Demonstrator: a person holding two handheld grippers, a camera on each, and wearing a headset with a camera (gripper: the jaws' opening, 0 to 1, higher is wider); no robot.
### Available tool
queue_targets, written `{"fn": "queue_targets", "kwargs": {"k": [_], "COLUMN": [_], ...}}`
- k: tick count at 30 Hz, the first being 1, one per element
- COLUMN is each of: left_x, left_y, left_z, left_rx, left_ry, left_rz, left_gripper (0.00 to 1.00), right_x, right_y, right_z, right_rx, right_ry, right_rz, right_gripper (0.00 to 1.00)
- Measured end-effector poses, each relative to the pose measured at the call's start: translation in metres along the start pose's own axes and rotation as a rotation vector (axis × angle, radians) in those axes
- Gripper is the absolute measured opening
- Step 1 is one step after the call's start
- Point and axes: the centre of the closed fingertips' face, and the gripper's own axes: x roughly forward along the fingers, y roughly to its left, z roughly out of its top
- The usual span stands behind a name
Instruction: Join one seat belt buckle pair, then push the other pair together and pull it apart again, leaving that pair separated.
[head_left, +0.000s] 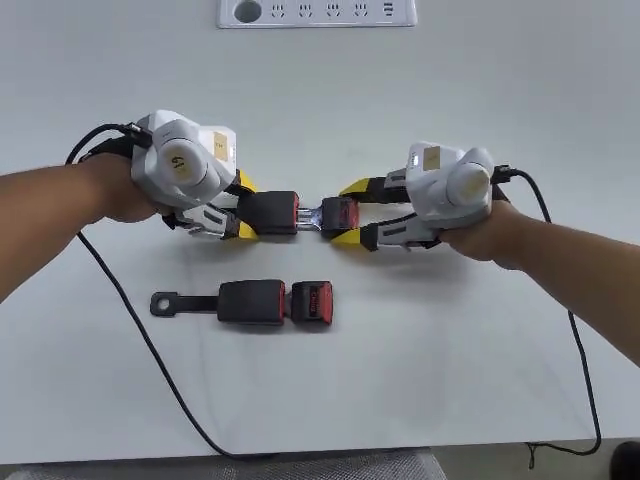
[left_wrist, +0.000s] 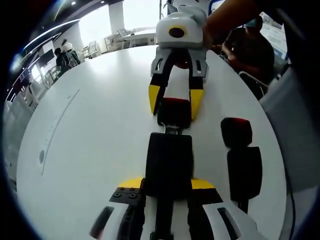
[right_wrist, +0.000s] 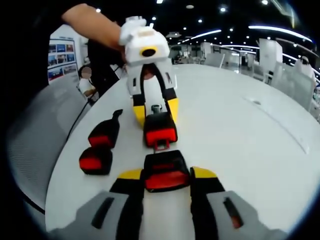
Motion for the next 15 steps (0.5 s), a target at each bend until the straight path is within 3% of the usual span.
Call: {"fn": "queue_targets", "kwargs": {"k": [5, 15], "left_x": [-0.0003, 0.0002], "left_y": [-0.0001, -0.0007], "left_z": [0.0001, 0.001], "left_rx": [0.002, 0.041], "left_ry": [-0.007, 0.022], "left_rz": [0.0, -0.01], "left_gripper": [0.33, 0.33], "right_x": [0.0022, 0.0061], "right_y": [-0.0001, 0.0013], "right_z": [0.0004, 0.0014], "right_rx": [-0.001, 0.004], "right_ry": [0.007, 0.022], "right_rz": [0.002, 0.005], "right_gripper": [0.36, 0.35]}}
